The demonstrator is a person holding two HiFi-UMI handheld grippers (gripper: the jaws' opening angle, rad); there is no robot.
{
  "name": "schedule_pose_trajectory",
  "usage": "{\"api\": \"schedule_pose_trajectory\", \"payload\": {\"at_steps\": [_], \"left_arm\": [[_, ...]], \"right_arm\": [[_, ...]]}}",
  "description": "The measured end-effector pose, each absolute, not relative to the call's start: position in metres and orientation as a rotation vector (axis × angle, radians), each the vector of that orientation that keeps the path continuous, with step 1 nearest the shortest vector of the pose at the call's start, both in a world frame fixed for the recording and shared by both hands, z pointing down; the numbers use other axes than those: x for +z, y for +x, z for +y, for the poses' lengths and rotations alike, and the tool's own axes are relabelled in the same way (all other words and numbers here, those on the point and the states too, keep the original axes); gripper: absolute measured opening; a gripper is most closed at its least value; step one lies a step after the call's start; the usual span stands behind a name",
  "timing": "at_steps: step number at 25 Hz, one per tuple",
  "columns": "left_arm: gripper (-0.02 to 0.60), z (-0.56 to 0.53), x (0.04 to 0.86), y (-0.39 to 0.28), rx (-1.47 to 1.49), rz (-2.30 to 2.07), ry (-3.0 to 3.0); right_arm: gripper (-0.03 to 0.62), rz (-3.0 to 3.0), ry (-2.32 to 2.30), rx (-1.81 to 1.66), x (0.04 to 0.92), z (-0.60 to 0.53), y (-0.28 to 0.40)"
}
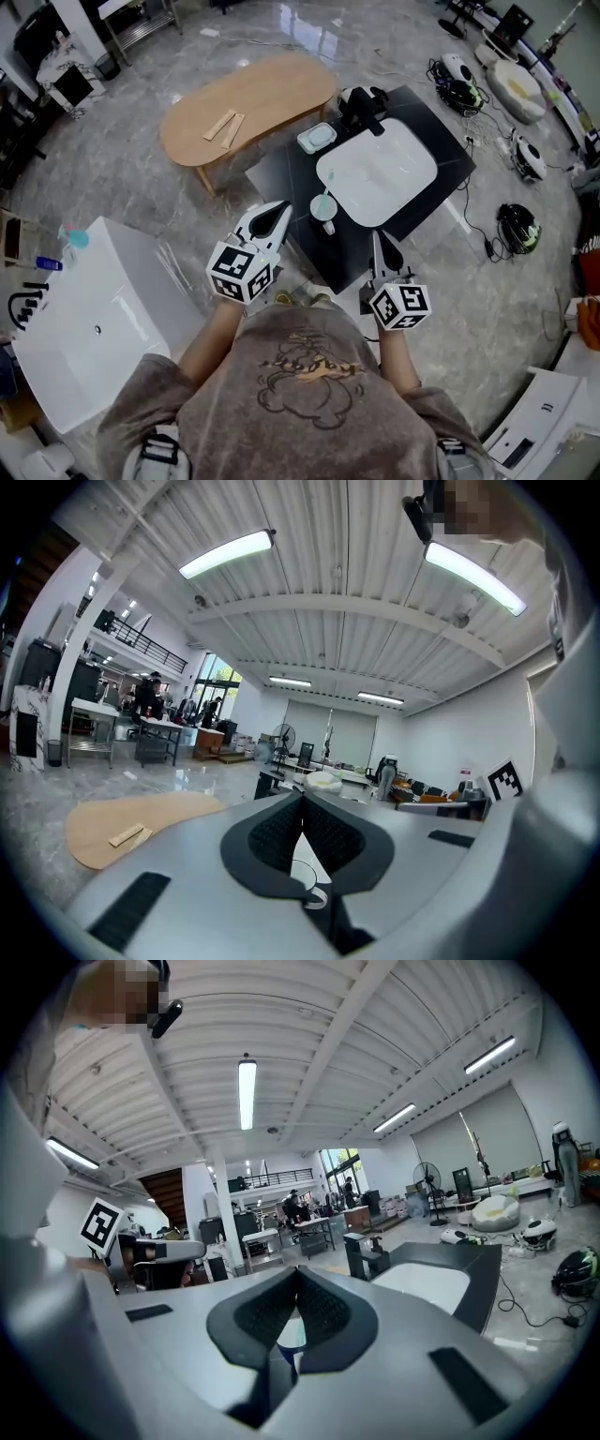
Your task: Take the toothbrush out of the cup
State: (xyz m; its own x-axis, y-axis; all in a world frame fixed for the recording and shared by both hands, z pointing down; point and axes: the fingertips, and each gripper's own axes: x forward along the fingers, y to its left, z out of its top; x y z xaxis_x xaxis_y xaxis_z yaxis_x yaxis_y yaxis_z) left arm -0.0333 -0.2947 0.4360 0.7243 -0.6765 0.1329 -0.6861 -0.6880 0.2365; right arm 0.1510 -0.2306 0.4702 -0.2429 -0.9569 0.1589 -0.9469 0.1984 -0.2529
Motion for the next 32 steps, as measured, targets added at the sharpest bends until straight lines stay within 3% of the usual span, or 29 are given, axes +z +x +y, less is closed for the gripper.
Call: {"api": "schedule_pose_trajectory", "payload": {"at_steps": [28,32], "left_arm": [[0.021,-0.302,0.432,-0.013,0.033,-1.221,2.565],[0.021,-0.301,0.435,-0.012,0.038,-1.226,2.561]], "right_arm": [[0.004,2.539,-1.713,-0.472,0.468,-0.28,0.163],[0.081,2.564,-1.649,-0.474,0.469,-0.28,0.158]]}}
